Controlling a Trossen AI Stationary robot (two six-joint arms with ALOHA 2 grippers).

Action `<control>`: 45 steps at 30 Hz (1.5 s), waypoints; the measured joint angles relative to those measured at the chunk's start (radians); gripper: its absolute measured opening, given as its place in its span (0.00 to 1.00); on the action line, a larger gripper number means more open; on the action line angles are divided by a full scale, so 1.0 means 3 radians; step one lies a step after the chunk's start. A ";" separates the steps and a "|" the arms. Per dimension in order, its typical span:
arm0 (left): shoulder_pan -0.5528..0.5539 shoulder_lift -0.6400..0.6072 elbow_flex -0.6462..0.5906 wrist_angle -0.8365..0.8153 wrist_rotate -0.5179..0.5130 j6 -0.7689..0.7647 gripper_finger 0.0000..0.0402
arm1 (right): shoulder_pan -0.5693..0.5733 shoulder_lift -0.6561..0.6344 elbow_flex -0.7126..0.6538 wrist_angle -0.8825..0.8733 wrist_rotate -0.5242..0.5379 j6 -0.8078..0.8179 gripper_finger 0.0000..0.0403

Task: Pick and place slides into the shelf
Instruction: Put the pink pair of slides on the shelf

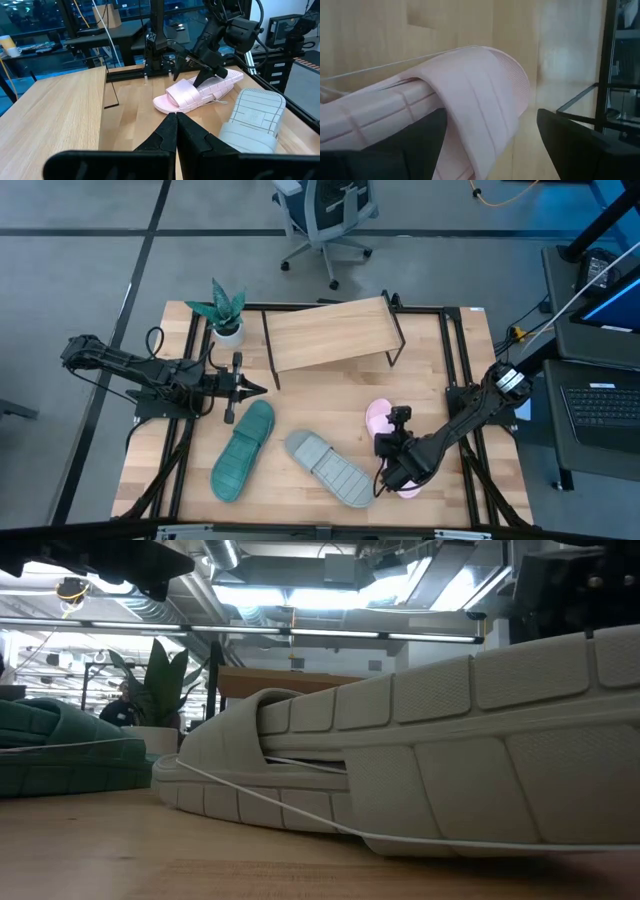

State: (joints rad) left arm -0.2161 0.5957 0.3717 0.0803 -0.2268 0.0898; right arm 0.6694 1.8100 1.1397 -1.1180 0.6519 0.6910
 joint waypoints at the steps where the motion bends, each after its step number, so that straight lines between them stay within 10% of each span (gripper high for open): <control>1: 0.0000 -0.0001 0.0000 0.0000 0.0000 0.0000 0.00 | -0.0008 0.0002 -0.0001 -0.0015 0.0014 0.0088 0.78; 45: -0.0001 0.0000 0.0000 -0.0070 0.0025 -0.0012 0.00 | -0.0264 0.0004 -0.0248 0.0217 -0.0001 0.0108 0.68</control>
State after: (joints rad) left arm -0.2165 0.5957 0.3717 0.0593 -0.2192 0.0862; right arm 0.5903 1.8111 1.0653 -1.0530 0.6516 0.7234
